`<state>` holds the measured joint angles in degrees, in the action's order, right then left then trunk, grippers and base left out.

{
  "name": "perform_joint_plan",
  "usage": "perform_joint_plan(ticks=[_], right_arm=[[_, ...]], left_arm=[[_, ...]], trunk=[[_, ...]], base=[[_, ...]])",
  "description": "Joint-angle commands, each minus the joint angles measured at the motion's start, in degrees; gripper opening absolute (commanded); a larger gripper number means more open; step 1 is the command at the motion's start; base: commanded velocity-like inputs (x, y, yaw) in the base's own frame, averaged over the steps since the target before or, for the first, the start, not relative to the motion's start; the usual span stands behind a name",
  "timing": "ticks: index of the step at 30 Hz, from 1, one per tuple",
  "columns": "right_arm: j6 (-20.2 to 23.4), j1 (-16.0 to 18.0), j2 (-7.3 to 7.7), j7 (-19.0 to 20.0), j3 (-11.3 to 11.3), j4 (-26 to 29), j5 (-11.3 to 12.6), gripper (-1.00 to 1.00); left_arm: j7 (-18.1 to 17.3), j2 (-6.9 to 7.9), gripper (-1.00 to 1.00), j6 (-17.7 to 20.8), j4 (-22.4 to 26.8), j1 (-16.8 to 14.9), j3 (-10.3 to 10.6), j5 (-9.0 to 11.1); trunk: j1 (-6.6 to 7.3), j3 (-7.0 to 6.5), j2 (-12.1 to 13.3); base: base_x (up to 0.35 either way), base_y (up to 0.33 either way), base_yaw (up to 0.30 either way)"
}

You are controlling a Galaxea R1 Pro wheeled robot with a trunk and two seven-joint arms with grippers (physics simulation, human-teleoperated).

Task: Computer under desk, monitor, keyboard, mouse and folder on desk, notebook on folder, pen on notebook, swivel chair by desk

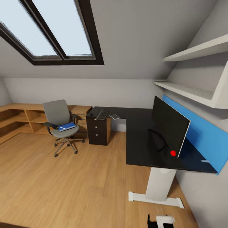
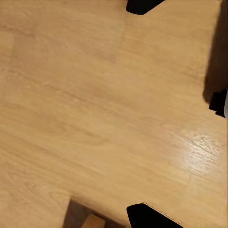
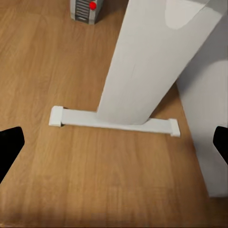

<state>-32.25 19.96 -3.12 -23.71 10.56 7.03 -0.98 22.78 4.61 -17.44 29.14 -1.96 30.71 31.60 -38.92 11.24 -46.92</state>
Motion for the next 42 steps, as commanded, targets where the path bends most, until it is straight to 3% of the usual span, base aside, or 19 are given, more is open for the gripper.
perform_joint_plan(ticks=[1,8,16,42], right_arm=[[-0.2,0.0,0.17,0.0,0.5,-1.0,-0.1,1.0],[-4.0,0.0,0.48,8.6,0.4,-7.7,0.3,1.0],[-4.7,0.0,0.41,9.7,0.4,-8.3,0.3,1.0],[-4.8,-0.1,0.43,9.7,0.4,-8.4,0.4,1.0]], left_arm=[[0.4,0.07,1.0,-0.2,0.0,-0.1,0.5,0.5],[0.3,0.01,1.0,0.0,0.0,-0.1,0.5,0.5],[0.2,-1.14,1.0,0.1,-0.6,-0.1,0.6,0.4],[0.1,-1.22,1.0,0.1,-0.8,-0.1,0.6,0.4]], trunk=[[-0.04,0.08,-0.1],[-0.04,0.08,-0.1],[-0.04,0.08,-0.1],[-0.04,-0.14,-0.1]], base=[[0.261,0.244,0.0],[0.265,0.238,0.038],[0.271,0.232,0.123],[0.29,0.196,0.088]])
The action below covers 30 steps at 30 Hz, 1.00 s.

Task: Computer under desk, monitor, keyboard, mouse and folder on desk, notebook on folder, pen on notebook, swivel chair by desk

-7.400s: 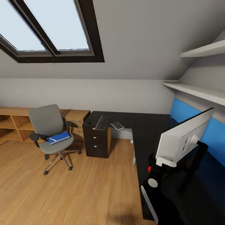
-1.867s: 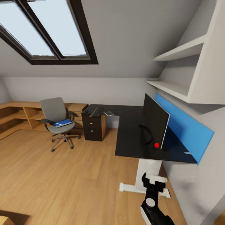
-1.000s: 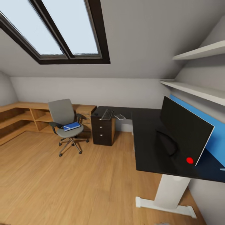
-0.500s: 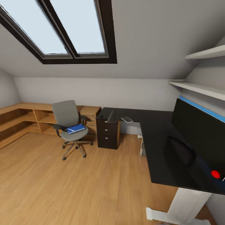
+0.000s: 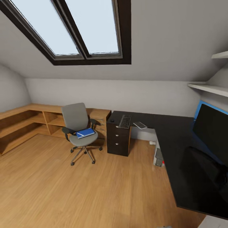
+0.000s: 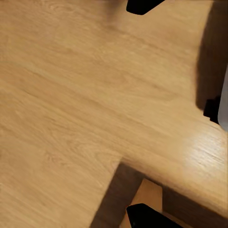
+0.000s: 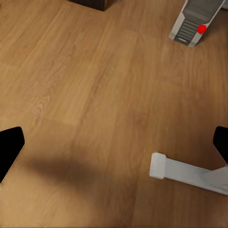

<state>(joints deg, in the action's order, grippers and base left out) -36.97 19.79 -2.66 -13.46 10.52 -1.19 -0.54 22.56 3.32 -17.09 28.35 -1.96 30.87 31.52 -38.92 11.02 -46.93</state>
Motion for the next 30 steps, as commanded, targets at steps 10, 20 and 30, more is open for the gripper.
perform_joint_plan(ticks=[10,20,30], right_arm=[[-0.1,0.1,-0.06,-0.5,0.5,-0.1,-0.1,1.0],[0.0,0.1,-0.14,-0.4,0.6,-0.1,-0.1,1.0],[0.0,0.1,-0.15,-0.4,0.6,-0.1,-0.1,1.0]], left_arm=[[0.4,-0.73,1.0,-0.2,-0.9,-0.1,0.5,0.4],[0.4,-1.14,1.0,-0.2,-1.7,-0.1,0.5,0.2],[0.4,-1.16,1.0,-0.2,-1.8,-0.1,0.5,0.2]], trunk=[[-0.04,0.08,-0.1],[-0.04,0.08,-0.1],[-0.04,0.08,-0.1]], base=[[0.318,0.118,0.001],[0.325,0.045,0.0],[0.329,0.001,0.0]])
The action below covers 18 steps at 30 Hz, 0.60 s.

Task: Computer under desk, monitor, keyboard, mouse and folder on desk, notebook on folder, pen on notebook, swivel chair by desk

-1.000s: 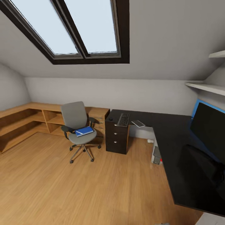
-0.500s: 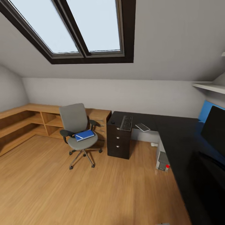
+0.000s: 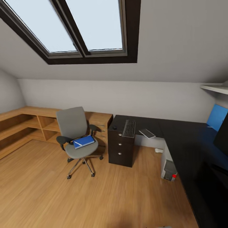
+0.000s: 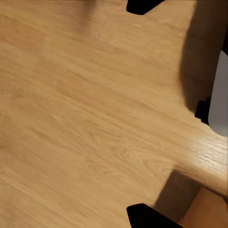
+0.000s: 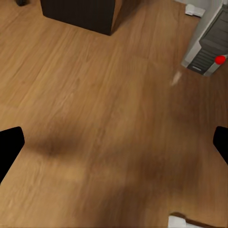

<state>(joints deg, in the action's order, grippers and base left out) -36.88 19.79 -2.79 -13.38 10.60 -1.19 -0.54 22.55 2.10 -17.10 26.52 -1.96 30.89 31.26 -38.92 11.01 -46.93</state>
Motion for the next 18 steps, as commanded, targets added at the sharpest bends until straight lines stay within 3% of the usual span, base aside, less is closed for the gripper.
perform_joint_plan(ticks=[1,10,18], right_arm=[[-0.1,0.1,-0.03,-0.5,0.5,-0.1,-0.1,1.0],[-0.1,0.1,-0.03,-0.5,0.5,-0.1,-0.1,1.0],[-0.1,0.1,-0.03,-0.5,0.5,-0.1,-0.1,1.0]], left_arm=[[0.4,0.06,1.0,-0.2,0.0,-0.1,0.5,0.5],[0.4,0.1,1.0,-0.3,0.0,-0.1,0.5,0.5],[0.4,0.1,1.0,-0.3,0.0,-0.1,0.5,0.5]], trunk=[[-0.04,0.08,-0.1],[-0.04,0.08,-0.1],[-0.04,0.08,-0.1]], base=[[0.329,0.0,0.0],[0.329,0.025,-0.034],[0.325,0.148,-0.219]])
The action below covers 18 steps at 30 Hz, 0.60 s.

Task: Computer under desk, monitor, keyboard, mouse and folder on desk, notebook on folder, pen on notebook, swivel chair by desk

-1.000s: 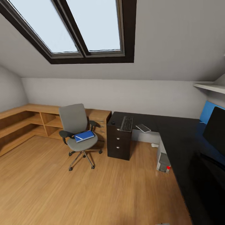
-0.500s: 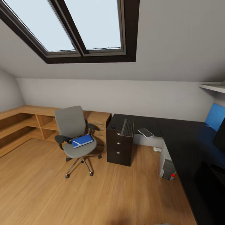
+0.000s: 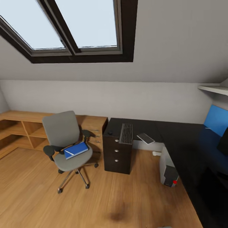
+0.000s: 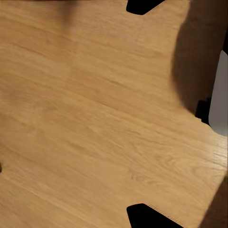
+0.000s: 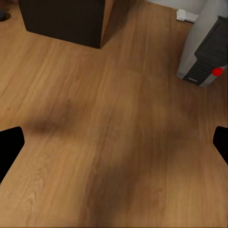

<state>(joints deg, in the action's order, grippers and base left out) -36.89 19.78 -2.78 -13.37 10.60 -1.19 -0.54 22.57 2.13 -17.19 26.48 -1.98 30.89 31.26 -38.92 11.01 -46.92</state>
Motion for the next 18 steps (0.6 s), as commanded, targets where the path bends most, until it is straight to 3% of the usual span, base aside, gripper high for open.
perform_joint_plan(ticks=[1,9,18], right_arm=[[-0.1,0.1,-0.03,-0.5,0.5,-0.1,-0.1,1.0],[-0.1,0.1,-0.03,-0.5,0.5,-0.1,-0.1,1.0],[-0.1,0.0,0.13,-0.3,0.5,-0.1,-0.2,1.0]], left_arm=[[0.4,0.07,1.0,-0.2,0.1,0.0,0.5,0.5],[0.4,0.07,1.0,-0.2,0.1,0.0,0.5,0.5],[0.3,0.02,1.0,-0.2,0.1,0.0,0.5,0.4]], trunk=[[-0.04,0.08,-0.1],[-0.04,0.08,-0.1],[-0.04,0.08,-0.1]], base=[[0.313,0.194,-0.261],[0.276,0.232,-0.248],[0.3,0.167,-0.034]])
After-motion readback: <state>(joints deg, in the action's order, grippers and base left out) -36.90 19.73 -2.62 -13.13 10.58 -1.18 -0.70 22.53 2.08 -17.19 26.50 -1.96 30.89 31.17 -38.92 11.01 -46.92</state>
